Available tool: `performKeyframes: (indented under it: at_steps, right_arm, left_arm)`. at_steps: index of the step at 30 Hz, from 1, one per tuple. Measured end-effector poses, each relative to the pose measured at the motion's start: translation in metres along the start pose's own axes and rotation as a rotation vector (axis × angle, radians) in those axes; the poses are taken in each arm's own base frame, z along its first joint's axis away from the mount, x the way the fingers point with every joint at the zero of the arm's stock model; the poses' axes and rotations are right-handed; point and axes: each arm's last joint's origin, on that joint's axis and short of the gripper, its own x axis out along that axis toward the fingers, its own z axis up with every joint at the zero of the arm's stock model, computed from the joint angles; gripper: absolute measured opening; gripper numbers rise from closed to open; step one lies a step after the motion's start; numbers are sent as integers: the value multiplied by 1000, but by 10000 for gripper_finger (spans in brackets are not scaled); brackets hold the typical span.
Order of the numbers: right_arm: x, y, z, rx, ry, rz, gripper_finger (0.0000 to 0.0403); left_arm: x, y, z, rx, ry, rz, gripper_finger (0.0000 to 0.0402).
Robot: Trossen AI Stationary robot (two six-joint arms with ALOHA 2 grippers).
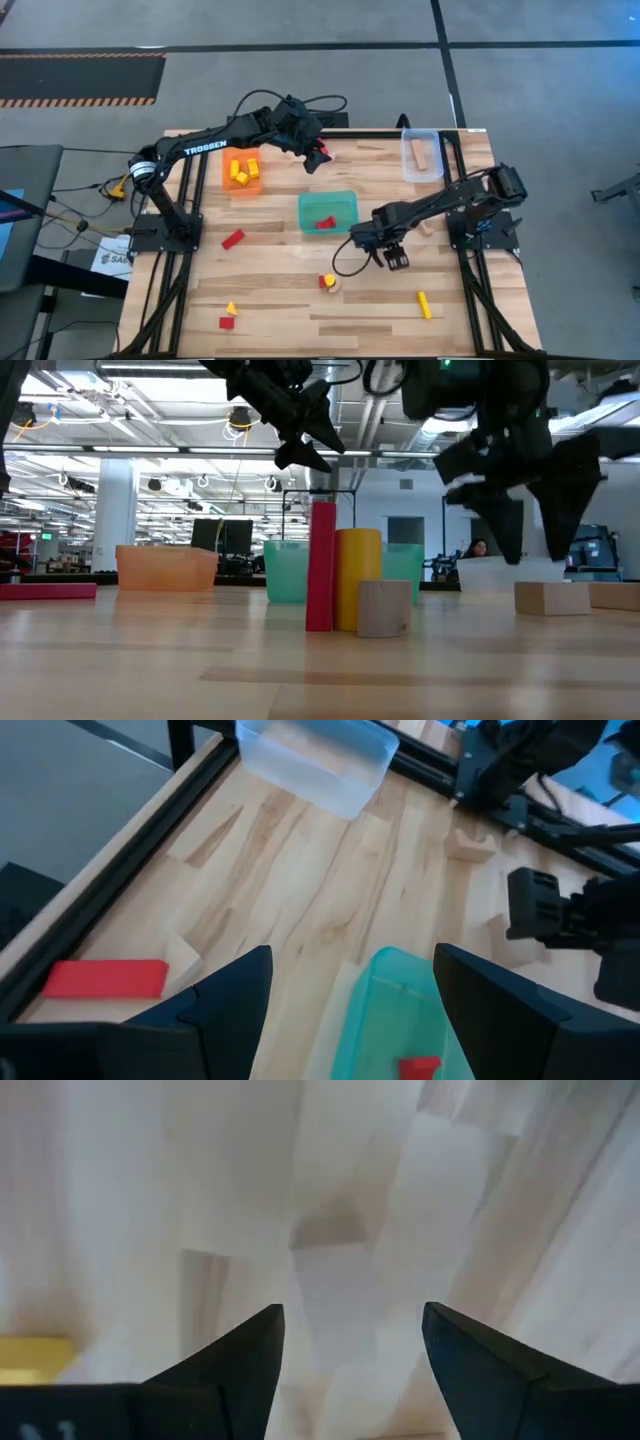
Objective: Sort & place blocks by color
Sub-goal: Put the brown block into the transparent bin
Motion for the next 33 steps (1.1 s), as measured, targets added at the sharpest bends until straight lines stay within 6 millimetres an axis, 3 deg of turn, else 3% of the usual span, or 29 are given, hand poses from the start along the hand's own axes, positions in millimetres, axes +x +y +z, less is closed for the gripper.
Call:
performKeyframes:
  at_steps: [8, 13, 17, 21, 22, 24, 28, 33]
  right_arm:
    - [28, 0, 10, -19, 82, 8, 264]
    - [48, 1, 14, -3, 110, -1, 262]
    - [56, 6, 11, 41, 70, -4, 222]
    - [47, 10, 8, 82, 10, -11, 127]
    - [43, 10, 6, 101, -5, -9, 119]
    - [32, 7, 1, 149, -34, 3, 121]
    - [-8, -5, -13, 261, -169, 13, 121]
    - [-54, -37, -53, 484, -277, -103, 121]
  left_arm:
    - [0, 2, -1, 37, 6, 23, 265]
    - [-4, 8, -9, 64, 100, 63, 265]
    - [-15, 15, -12, 70, 141, 100, 265]
    - [-35, 18, -7, 62, 100, 119, 265]
    - [-41, 19, -6, 60, 90, 125, 265]
    - [-56, 18, -2, 62, 42, 155, 265]
    - [-89, 19, 5, 57, -55, 221, 265]
    - [-116, 18, 7, 34, -122, 275, 265]
